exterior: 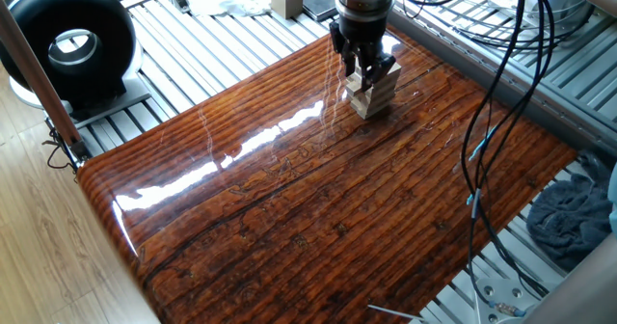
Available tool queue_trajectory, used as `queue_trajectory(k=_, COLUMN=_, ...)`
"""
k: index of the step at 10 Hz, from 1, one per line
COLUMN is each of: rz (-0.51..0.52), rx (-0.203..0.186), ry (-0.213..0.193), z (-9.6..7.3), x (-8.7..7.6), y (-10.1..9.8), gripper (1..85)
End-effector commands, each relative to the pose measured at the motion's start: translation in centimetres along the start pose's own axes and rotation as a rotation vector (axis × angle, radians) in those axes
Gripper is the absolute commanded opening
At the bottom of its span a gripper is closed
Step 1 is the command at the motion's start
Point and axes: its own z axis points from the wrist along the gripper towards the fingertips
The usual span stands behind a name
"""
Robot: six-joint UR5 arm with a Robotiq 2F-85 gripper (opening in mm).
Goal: Play Jenga
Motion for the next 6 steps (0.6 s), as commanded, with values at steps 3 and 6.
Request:
queue_trajectory(k=3, rz=-0.093, rx=0.056, ry=-0.056, z=-0.4, x=-0.5, y=-1.9, gripper=45.7)
queue_trajectory(k=6, rz=-0.097, rx=0.062, ry=-0.065, z=0.3, x=-0.2, y=-2.6, gripper=45.7)
